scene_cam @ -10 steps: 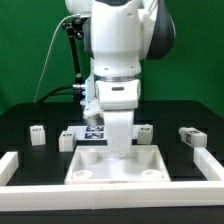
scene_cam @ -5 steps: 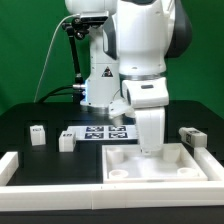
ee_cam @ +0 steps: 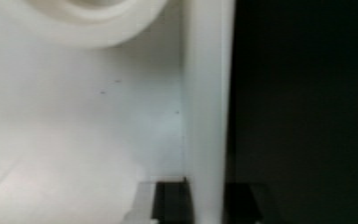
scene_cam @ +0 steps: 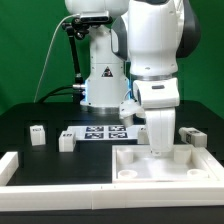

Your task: Assemble one leg

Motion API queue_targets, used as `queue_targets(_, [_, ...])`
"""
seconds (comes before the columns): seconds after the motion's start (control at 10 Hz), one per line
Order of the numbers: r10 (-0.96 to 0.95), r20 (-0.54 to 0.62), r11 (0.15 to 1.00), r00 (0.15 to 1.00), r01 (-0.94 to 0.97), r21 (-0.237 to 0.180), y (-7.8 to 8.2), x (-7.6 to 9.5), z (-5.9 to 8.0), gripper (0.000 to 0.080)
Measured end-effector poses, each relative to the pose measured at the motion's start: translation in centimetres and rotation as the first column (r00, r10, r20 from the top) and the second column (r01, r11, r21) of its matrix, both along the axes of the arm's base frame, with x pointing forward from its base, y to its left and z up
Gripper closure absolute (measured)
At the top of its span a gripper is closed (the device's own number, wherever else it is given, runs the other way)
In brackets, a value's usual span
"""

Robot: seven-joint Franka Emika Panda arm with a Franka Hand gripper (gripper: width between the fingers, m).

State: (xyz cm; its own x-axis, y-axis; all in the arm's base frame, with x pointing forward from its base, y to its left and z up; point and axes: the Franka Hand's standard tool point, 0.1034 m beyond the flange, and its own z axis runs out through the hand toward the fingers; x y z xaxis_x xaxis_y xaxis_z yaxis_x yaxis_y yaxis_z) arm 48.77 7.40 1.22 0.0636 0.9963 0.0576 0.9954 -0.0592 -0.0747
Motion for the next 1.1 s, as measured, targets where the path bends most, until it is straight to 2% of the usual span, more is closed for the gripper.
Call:
queue_targets(0.5, [-0.001, -0.001, 1.000, 1.000, 0.001, 0.000, -0.06, 0.00, -0.01, 0.0728])
queue_targets(0.6, [-0.002, -0.001, 1.000, 1.000, 0.002, 0.000, -0.08, 0.00, -0.01, 0.0567])
queue_targets(0.7, [-0.002, -0.001, 1.000, 1.000, 0.002, 0.000, -0.09, 0.00, -0.01, 0.0567])
queue_targets(0.8, [-0.002, -0.001, 1.000, 1.000, 0.002, 0.000, -0.10, 0.00, -0.01, 0.0355])
queue_targets(0.9, [-0.002, -0.001, 1.000, 1.000, 0.002, 0.000, -0.12, 0.01, -0.01, 0.0217])
queue_targets(1.0, [-0.003, -0.001, 1.000, 1.000, 0.003, 0.000, -0.13, 0.01, -0.01, 0.0217])
queue_targets(1.1, [-0.003, -0.001, 1.000, 1.000, 0.003, 0.000, -0.15, 0.01, -0.01, 0.0170])
